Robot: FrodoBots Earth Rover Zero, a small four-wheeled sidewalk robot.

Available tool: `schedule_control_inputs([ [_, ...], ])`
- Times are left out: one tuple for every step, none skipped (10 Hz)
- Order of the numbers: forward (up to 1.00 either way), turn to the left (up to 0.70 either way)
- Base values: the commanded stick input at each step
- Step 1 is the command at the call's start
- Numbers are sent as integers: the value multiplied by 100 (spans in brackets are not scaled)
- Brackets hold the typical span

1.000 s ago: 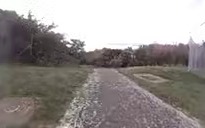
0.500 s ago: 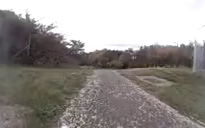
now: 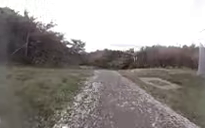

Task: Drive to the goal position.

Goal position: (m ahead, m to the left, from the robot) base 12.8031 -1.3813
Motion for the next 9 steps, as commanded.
schedule_control_inputs([
  [85,0],
  [85,0],
  [85,0],
  [85,0],
  [85,0],
  [85,0],
  [85,0],
  [85,-5],
  [85,-18],
])
